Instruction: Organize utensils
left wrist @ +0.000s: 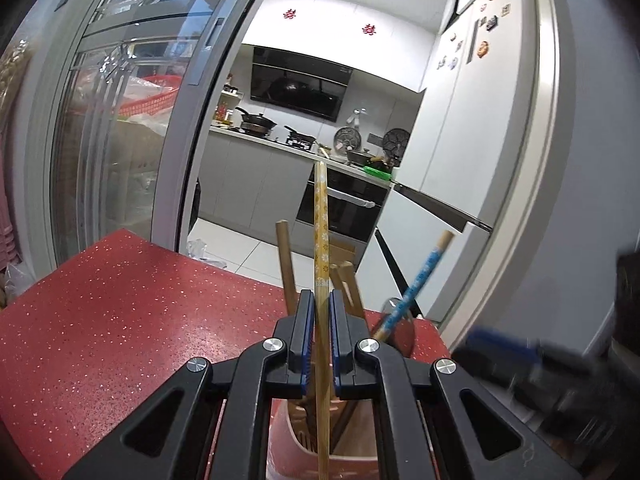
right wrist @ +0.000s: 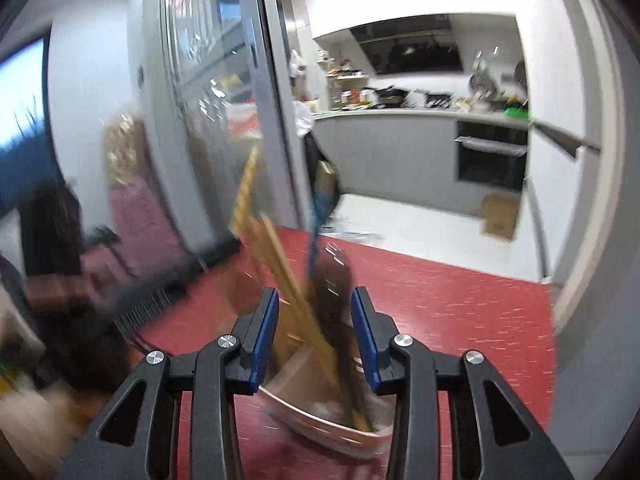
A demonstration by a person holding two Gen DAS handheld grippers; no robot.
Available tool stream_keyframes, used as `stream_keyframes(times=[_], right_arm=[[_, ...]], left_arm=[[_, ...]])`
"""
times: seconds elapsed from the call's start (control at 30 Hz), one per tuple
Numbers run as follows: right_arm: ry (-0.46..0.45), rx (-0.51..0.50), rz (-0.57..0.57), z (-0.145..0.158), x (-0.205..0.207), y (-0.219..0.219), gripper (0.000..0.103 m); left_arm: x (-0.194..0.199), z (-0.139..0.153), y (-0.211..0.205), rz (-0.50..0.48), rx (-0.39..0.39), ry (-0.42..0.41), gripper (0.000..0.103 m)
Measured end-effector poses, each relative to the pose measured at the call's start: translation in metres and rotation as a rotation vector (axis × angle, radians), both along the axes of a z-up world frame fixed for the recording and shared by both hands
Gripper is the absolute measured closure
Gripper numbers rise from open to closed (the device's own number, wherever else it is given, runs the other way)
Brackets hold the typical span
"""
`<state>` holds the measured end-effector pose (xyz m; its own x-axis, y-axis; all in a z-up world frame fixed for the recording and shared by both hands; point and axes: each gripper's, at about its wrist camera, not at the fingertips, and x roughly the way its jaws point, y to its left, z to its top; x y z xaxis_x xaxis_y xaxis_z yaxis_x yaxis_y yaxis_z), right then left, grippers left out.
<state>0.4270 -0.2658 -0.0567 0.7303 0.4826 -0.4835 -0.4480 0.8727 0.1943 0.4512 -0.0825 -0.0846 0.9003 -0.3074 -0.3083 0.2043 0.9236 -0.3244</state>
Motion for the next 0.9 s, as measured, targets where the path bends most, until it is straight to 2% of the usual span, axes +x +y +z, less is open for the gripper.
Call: stream_keyframes(times=[0.07, 0.1, 0.2, 0.37, 0.4, 0.43, 0.47, 0.63, 0.73, 0.8, 0.87, 0.9], right_arm=[[0.046, 0.089, 0.043, 0.016, 0.008, -0.001, 0.056], [0.075, 0.121, 0.069, 0.019, 0.013, -0.001, 0.048], [0.187, 0.208, 0.139, 0.025, 0.035, 0.007, 0.047], [0.260, 0.132, 0.193, 0.027, 0.059, 0.041, 0.047], [0.283, 0.117, 0.208, 0.025, 0.063, 0.049, 0.060], [0.309, 0.105, 0.219, 0.022, 0.066, 0.055, 0.098], [0.349, 0.103, 0.232, 0.019, 0.069, 0.060, 0.102], [0.291, 0.027, 0.201, 0.028, 0.054, 0.069, 0.103], [0.256, 0.006, 0.190, 0.036, 0.042, 0.066, 0.102], [0.272, -0.025, 0.181, 0.033, 0.035, 0.062, 0.101], [0.335, -0.038, 0.216, 0.022, 0.024, 0.058, 0.099], [0.378, -0.038, 0.241, 0.012, 0.017, 0.057, 0.094]], left_arm=[[-0.008, 0.001, -0.002, -0.026, 0.009, -0.002, 0.069], [-0.012, 0.002, -0.003, -0.035, 0.015, -0.004, 0.069], [-0.024, 0.002, -0.005, -0.060, 0.015, 0.000, 0.069], [-0.045, 0.003, -0.008, -0.104, 0.031, -0.007, 0.069], [-0.048, 0.002, -0.008, -0.108, 0.036, -0.009, 0.069], [-0.051, 0.002, -0.008, -0.115, 0.034, -0.004, 0.069], [-0.051, 0.001, -0.008, -0.116, 0.032, -0.001, 0.069], [-0.054, -0.001, 0.000, -0.097, 0.014, 0.014, 0.069], [-0.053, -0.007, 0.007, -0.071, 0.020, 0.075, 0.069], [-0.057, -0.012, 0.020, -0.021, 0.023, 0.119, 0.069], [-0.064, -0.017, 0.041, 0.039, 0.013, 0.159, 0.069], [-0.068, -0.021, 0.055, 0.072, 0.005, 0.185, 0.069]])
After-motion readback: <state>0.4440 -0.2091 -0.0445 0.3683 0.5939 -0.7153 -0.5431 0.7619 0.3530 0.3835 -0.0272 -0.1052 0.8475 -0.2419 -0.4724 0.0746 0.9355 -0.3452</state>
